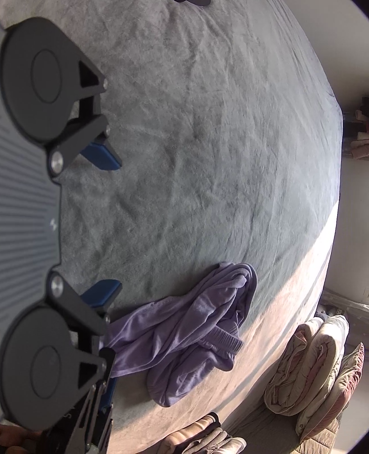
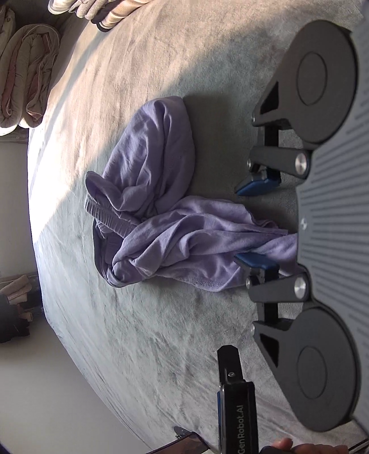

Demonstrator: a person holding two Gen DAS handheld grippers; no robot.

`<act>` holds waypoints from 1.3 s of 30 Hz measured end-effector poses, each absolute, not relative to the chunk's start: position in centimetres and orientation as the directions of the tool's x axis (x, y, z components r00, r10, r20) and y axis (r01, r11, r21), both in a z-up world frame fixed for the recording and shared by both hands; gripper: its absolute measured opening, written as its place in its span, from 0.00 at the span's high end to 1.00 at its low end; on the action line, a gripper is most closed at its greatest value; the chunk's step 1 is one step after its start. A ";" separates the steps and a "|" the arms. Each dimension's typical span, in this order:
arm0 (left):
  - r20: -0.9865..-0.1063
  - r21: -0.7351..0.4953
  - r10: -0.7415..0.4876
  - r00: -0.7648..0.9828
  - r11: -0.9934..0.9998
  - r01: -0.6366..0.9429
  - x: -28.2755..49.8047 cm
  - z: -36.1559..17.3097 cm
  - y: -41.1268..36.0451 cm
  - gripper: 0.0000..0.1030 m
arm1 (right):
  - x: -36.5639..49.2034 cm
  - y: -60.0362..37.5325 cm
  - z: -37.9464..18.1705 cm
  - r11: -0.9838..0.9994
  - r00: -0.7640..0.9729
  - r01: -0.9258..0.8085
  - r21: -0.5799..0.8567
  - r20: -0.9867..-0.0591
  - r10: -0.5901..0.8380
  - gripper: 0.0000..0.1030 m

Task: Fold clothes

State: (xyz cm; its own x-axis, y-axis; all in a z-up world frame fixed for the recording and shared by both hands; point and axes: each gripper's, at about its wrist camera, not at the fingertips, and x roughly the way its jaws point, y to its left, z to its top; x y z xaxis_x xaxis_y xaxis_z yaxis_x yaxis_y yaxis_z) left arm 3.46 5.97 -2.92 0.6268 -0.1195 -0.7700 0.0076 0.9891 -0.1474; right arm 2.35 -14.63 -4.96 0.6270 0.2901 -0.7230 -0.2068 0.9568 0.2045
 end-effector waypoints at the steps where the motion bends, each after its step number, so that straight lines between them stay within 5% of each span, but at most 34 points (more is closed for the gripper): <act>1: -0.769 -0.157 -0.124 0.627 0.988 0.004 3.5 -2.9 6.1 0.19 | 2.3 -14.9 -4.9 0.947 0.613 -0.216 0.238 -0.722 0.321 0.92; 14: -0.755 -0.217 -0.160 0.636 0.976 -0.012 3.8 -2.4 5.7 0.23 | -3.0 -17.1 -2.7 0.853 0.466 -0.354 0.384 -0.719 0.517 0.93; 30: -0.631 -0.292 -0.264 0.729 0.952 0.092 5.5 -2.9 0.4 0.26 | -8.7 -23.2 -2.9 0.848 0.391 -0.376 0.374 -0.765 0.512 0.93; 34: -0.617 -0.304 -0.266 0.741 0.949 0.087 6.1 -3.6 -0.1 0.40 | -9.7 -25.3 -2.3 0.858 0.407 -0.367 0.359 -0.768 0.495 0.93; 37: -0.620 -0.353 -0.296 0.726 0.932 0.080 6.5 -4.2 0.2 0.62 | -10.3 -27.0 -2.3 0.874 0.423 -0.343 0.345 -0.774 0.471 0.93; 39: -0.620 -0.409 -0.354 0.701 0.907 0.096 6.6 -4.6 0.4 0.87 | -10.3 -28.1 -2.4 0.884 0.437 -0.315 0.345 -0.774 0.458 0.93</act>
State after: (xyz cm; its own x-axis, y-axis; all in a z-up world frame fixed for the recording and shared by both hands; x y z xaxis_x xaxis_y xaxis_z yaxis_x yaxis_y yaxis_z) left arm 6.65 0.42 -4.64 0.7007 -0.3536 -0.6196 0.0959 0.9073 -0.4094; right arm -10.34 -28.05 -2.42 0.4369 0.4578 -0.7743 -0.3148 0.8842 0.3452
